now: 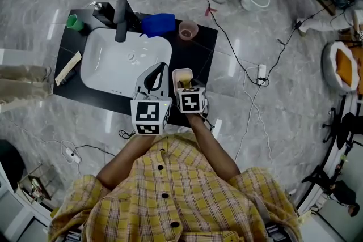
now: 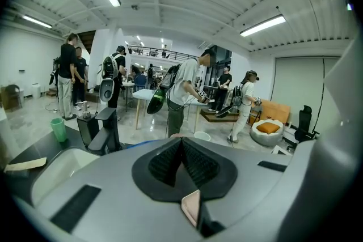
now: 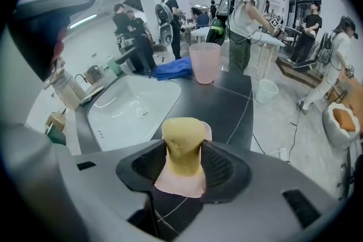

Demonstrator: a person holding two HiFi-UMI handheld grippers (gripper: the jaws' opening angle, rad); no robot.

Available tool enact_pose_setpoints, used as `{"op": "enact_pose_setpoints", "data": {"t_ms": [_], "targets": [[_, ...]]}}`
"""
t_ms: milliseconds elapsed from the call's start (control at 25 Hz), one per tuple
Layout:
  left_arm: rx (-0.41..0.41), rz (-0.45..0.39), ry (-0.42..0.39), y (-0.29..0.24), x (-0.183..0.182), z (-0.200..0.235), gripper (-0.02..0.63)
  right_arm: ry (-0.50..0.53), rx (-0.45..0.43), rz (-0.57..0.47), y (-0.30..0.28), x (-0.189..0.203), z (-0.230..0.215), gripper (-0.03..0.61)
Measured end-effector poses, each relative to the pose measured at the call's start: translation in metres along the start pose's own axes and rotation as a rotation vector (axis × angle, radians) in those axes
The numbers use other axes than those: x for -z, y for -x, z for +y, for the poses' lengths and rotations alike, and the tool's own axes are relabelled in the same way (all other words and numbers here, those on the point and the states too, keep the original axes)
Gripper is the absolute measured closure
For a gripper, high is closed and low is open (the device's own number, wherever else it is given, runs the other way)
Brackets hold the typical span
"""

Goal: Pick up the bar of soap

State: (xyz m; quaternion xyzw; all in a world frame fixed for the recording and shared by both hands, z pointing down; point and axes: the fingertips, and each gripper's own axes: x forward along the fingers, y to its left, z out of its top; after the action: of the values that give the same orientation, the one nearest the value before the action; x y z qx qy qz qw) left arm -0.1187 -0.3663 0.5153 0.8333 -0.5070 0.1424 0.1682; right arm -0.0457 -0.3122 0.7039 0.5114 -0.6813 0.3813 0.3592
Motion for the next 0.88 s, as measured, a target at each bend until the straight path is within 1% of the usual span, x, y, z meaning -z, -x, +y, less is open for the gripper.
{"op": "enact_pose_setpoints", "data": {"t_ms": [280,560,760,880], "targets": [[-0.018,-0.014,-0.022,0.019,0.002,-0.019,0.603,0.019,-0.012,-0.115,0.025,0.002,-0.004,0.374],[-0.039,-0.03,-0.046,0.04,0.004,-0.035,0.603,0.07,-0.023,-0.212,0.05,0.003,-0.002,0.376],[-0.058,-0.041,-0.052,0.049,0.002,-0.039,0.603,0.092,-0.055,-0.296,0.082,-0.009,0.006,0.376],[-0.07,-0.048,-0.058,0.054,0.0,-0.042,0.603,0.115,-0.06,-0.383,0.109,-0.022,0.008,0.376]]}}
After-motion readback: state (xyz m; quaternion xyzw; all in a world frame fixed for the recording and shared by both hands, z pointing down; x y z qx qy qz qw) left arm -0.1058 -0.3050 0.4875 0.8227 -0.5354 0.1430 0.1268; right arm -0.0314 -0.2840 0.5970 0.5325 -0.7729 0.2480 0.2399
